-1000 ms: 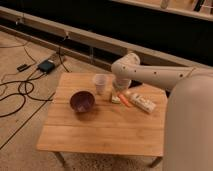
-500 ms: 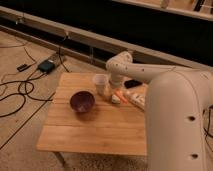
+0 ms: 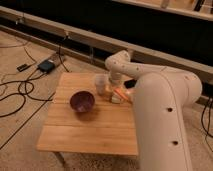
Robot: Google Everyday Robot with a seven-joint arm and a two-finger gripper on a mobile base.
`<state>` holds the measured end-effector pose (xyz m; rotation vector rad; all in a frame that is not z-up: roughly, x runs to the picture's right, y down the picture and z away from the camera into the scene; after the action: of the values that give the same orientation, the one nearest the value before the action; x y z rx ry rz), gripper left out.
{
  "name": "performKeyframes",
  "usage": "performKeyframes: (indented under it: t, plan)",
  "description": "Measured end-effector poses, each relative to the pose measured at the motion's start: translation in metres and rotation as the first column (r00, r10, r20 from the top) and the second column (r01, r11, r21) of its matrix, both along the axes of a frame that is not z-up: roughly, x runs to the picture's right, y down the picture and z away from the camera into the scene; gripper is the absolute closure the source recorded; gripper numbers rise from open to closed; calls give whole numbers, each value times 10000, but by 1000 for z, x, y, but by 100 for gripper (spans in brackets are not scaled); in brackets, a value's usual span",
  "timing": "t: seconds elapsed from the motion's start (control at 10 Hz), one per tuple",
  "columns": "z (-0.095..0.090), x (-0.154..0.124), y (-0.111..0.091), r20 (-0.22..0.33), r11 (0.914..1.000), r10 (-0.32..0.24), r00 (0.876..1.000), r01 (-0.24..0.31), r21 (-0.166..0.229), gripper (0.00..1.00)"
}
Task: Place the pepper on the white sponge
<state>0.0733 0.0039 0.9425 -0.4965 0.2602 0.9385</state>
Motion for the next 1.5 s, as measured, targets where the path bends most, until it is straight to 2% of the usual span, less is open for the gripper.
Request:
performKeyframes:
  t: [0.3, 0.6, 0.8, 0.9, 1.5]
  plan:
    - [8, -2, 6, 117, 9997, -76, 9999, 78, -210, 93]
    - [10, -6, 10, 281, 9992, -123, 9995, 133, -370, 57]
    - [9, -6, 10, 287, 9991, -134, 9995, 146, -411, 37]
    - [9, -6, 10, 281, 9990, -141, 9995, 153, -425, 31]
    - [13, -7, 11, 271, 9992, -116, 9996, 127, -386, 29]
